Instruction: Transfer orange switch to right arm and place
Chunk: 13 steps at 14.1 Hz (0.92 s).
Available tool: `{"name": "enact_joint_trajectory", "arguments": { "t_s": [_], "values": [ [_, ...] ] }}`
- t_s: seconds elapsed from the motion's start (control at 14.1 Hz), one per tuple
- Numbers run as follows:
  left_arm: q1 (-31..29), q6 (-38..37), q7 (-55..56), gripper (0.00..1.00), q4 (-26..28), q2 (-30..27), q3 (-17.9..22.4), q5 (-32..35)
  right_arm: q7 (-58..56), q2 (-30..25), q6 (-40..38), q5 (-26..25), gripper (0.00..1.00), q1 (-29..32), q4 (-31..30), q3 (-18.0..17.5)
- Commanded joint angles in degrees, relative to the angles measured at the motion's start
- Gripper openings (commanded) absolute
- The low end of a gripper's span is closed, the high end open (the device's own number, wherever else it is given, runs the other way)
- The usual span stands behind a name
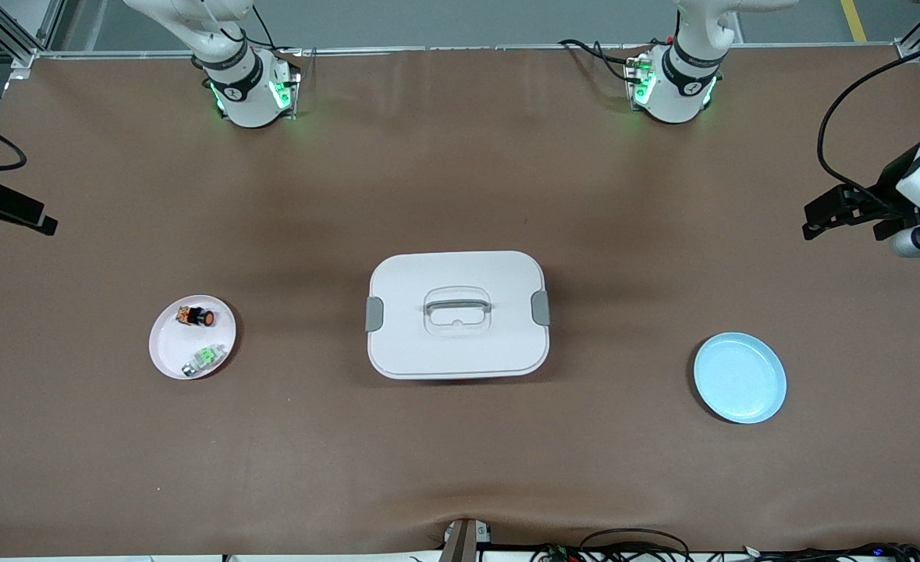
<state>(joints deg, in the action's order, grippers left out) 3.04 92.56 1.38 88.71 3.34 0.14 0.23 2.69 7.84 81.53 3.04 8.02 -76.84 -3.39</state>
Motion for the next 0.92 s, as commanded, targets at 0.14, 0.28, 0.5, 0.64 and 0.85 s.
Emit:
{"name": "enact_joint_trajectory", "arguments": {
  "t_s": [0.14, 0.28, 0.5, 0.64, 0.85],
  "values": [
    [-0.1, -1.2, 0.1, 1.00, -1.3, 0.5, 0.1, -0.3, 0.8, -1.2, -2.9, -1.6, 1.00, -2.9, 0.1, 0.3],
    [-0.1, -1.2, 0.1, 1.00, -1.3, 0.5, 0.1, -0.3, 0.5, -1.0, -3.4, -0.8, 1.00, -5.1, 0.2, 3.7],
    [-0.1, -1.2, 0.1, 1.00, -1.3, 0.5, 0.1, -0.3, 1.4, -1.2, -4.4, -0.9, 1.00, -5.9, 0.6, 4.3],
    [-0.1, -1.2, 0.1, 1.00, -1.3, 0.5, 0.1, -0.3, 1.4, -1.6, -4.2, -0.1, 1.00, -6.0, 0.6, 4.2],
    [-0.1, -1.2, 0.0, 1.00, -1.2, 0.5, 0.1, -0.3, 2.7, -1.5, -3.6, -1.0, 1.00, -7.4, 0.6, 4.4]
  ]
}}
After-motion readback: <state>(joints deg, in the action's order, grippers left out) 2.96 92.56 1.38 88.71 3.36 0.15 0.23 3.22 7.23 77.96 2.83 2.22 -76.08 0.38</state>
